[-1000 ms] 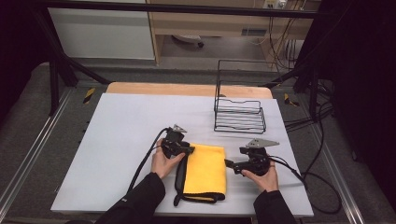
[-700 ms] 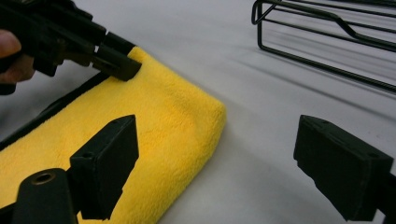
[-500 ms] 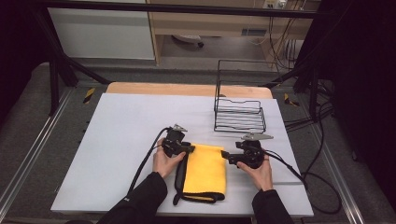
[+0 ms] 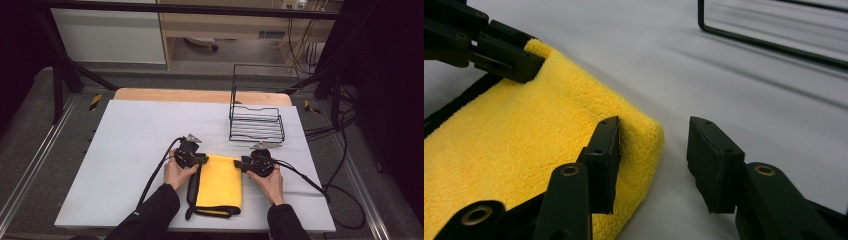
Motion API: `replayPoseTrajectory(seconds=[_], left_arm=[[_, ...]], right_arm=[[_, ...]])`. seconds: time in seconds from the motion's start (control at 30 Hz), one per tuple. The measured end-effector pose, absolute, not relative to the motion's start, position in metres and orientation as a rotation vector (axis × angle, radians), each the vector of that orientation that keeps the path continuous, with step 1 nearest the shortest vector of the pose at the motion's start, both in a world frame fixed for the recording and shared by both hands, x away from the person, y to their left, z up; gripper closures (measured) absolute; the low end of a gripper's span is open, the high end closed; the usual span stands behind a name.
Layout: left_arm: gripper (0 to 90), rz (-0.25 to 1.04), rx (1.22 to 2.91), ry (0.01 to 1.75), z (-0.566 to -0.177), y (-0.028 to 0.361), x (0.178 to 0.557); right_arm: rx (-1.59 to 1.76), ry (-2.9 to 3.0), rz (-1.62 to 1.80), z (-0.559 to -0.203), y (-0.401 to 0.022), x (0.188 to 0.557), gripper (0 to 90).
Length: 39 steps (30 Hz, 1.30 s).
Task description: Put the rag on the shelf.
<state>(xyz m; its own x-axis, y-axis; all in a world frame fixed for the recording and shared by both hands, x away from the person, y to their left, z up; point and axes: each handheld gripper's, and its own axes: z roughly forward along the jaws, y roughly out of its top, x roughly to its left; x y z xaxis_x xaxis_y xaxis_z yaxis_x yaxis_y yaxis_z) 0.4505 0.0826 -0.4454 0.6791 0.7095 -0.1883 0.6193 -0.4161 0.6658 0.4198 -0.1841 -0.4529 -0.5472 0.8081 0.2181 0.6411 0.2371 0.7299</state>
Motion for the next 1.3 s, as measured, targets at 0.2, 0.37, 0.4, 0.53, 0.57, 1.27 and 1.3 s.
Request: replayPoseTrajectory(seconds=[0.2, 0.37, 0.4, 0.53, 0.57, 1.27, 1.3], left_arm=[[74.4, 0.180, 2.164, 1.009, -0.445, 0.081, 0.449], [75.2, 0.194, 2.164, 1.006, -0.445, 0.080, 0.448], [75.6, 0.184, 2.166, 1.007, -0.445, 0.081, 0.448], [77.3, 0.148, 2.138, 1.027, -0.445, 0.084, 0.450], [77.7, 0.149, 2.144, 1.021, -0.444, 0.085, 0.450], [78.6, 0.205, 1.980, 0.945, -0.412, 0.104, 0.430], [78.5, 0.201, 1.969, 0.942, -0.411, 0.106, 0.429]], right_arm=[[1.426, 2.320, 1.230, -0.455, -0.182, 0.421, 70.6], [1.480, 2.330, 1.246, -0.455, -0.181, 0.421, 78.2], [1.484, 2.330, 1.251, -0.455, -0.181, 0.421, 79.4], [1.473, 2.327, 1.260, -0.454, -0.181, 0.421, 81.8], [1.475, 2.324, 1.264, -0.454, -0.181, 0.420, 82.1], [1.313, 2.207, 1.459, -0.418, -0.187, 0.402, 82.3], [1.303, 2.201, 1.463, -0.417, -0.187, 0.401, 82.3]])
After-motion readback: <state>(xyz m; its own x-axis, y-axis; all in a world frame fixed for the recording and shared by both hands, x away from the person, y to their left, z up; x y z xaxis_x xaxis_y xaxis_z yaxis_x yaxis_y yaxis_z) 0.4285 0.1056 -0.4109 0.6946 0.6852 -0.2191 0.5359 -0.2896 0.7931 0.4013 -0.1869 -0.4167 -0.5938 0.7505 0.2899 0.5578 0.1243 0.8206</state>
